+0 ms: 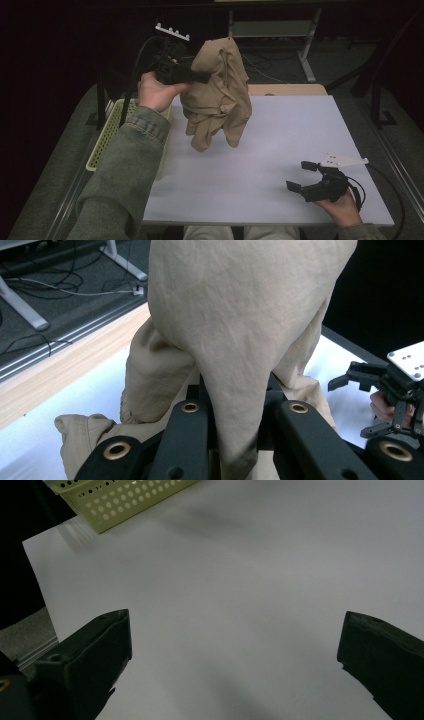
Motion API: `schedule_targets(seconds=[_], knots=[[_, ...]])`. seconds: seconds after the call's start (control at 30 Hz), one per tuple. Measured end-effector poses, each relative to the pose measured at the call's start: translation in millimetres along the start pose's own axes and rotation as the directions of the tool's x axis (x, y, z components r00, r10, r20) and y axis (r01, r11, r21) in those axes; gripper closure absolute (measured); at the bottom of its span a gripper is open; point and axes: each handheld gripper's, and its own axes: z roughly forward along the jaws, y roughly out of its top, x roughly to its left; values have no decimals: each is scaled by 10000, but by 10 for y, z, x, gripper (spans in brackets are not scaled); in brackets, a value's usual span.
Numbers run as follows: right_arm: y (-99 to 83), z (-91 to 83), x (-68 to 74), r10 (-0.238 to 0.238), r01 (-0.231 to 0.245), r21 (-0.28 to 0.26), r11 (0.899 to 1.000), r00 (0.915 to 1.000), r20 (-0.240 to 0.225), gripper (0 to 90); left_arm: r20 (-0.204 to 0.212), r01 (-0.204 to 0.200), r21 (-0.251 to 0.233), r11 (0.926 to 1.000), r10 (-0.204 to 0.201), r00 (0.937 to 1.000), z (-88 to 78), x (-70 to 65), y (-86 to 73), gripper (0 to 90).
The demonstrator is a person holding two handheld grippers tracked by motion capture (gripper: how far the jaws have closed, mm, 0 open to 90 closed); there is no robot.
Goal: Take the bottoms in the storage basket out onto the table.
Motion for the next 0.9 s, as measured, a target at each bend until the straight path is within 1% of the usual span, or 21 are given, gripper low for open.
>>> schedule_targets(seconds=[0.1,0.13,0.17,0.37,0.5,0.53,0.57,0.6,0.63,0.67,0.77,0.8,0.87,0.9], knots=[[-1,-1,-2,-19,19,-4,10000,10000,5,7,26,-44,163,9999,43,10000,70,-13,-6,791],[0,-2,-3,-19,19,2,10000,10000,9,7,61,-8,270,9996,7,10000,120,-34,-12,791],[-1,-1,-1,-8,8,4,10000,10000,1,7,61,-8,270,9996,7,10000,120,-34,-12,791],[-1,-2,0,-14,14,26,10000,10000,-1,7,311,-70,469,9989,55,9995,270,-73,-28,791],[-2,-1,-1,-13,13,27,10000,10000,-2,7,493,-184,645,9978,153,9987,378,-90,-52,791],[-3,-1,-3,-21,21,12,10000,10000,7,7,522,-372,808,9960,330,9981,393,-79,-57,791],[-3,-1,-3,-21,21,12,10000,10000,7,7,533,-222,738,9970,183,9984,416,-90,-65,791],[-3,0,-3,-20,20,10,10000,10000,-1,7,581,-295,843,9960,247,9980,438,-86,-76,791],[0,-7,-8,-80,81,130,9999,10000,-15,7,606,-321,858,9958,270,9978,454,-84,-83,791],[-1,-4,-7,-60,60,103,9999,10000,-10,7,633,-353,900,9953,296,9976,481,-79,-97,791],[-3,1,-5,-47,48,70,10000,10000,-14,7,672,-195,998,9948,128,9977,554,-84,-142,791],[-3,1,-5,-34,34,58,10000,10000,-8,7,705,-242,1121,9934,163,9974,586,-80,-162,791],[-3,2,-6,-33,33,73,10000,10000,-1,7,737,-206,1161,9930,120,9972,637,-85,-192,791],[-2,1,-3,4,-4,99,10000,10000,-6,7,799,-289,1260,9916,189,9966,667,-83,-209,791]])
